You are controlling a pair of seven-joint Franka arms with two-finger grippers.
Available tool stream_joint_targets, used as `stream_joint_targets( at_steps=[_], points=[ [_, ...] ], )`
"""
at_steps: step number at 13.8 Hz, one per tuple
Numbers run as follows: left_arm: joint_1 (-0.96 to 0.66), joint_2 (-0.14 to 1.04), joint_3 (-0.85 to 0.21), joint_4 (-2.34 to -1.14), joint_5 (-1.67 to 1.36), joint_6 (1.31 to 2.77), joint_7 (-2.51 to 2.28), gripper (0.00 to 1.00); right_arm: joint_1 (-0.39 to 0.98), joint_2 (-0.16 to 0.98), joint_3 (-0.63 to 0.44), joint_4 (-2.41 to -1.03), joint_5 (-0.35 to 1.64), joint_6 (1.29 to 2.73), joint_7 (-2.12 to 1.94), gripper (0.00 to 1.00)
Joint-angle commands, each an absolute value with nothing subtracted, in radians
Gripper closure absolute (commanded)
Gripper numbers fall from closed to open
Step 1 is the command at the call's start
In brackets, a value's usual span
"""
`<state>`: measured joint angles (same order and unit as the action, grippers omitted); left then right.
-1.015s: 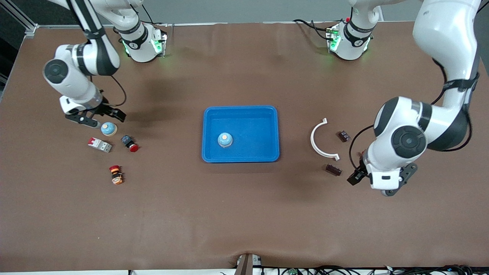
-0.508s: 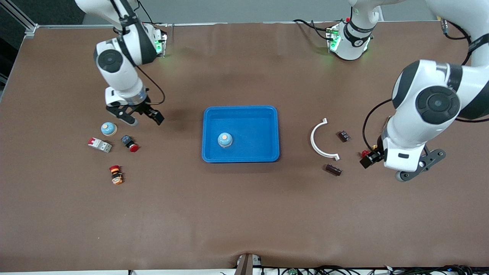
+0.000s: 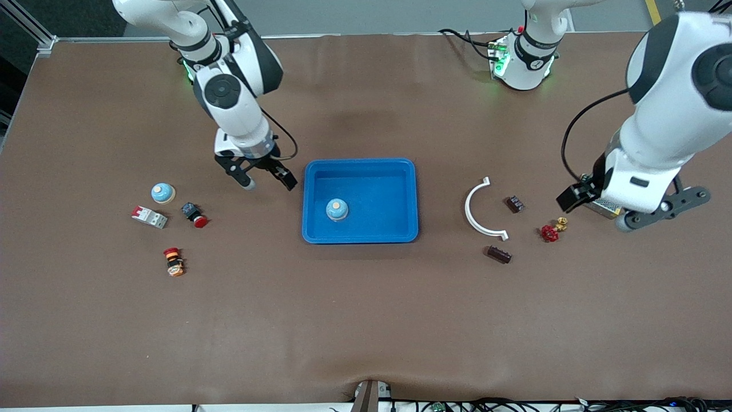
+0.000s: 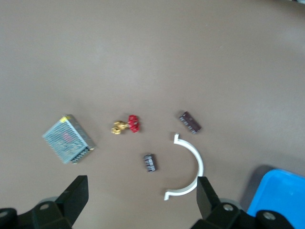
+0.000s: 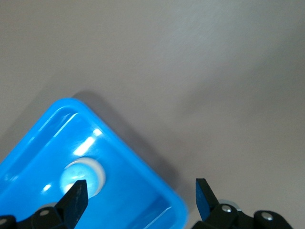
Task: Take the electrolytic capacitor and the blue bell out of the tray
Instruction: 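Return the left gripper to rest while the right gripper reaches the tray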
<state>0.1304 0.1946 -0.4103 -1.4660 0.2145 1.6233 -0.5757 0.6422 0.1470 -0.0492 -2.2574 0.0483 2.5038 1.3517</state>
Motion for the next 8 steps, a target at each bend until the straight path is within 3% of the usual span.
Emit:
stream_joint_targets(
  at_steps=[1,5,8],
  points=[
    [0.078,0.103,-0.303,-1.499,0.151,1.573,-0.427,0.00,0.699,0.308,-0.063,-2.075,0.067,2.490,1.465,0.00],
    [0.000,0.017,-0.168,-1.522,0.109,1.510,-0.232,0.00,0.730,0.503,-0.064,-1.875,0.064,2.488,1.554,0.00],
    [-0.018,-0.041,-0.097,-1.575,0.061,1.511,-0.128,0.00,0.744,0.577,-0.064,-1.816,0.063,2.488,1.554,0.00]
  ],
)
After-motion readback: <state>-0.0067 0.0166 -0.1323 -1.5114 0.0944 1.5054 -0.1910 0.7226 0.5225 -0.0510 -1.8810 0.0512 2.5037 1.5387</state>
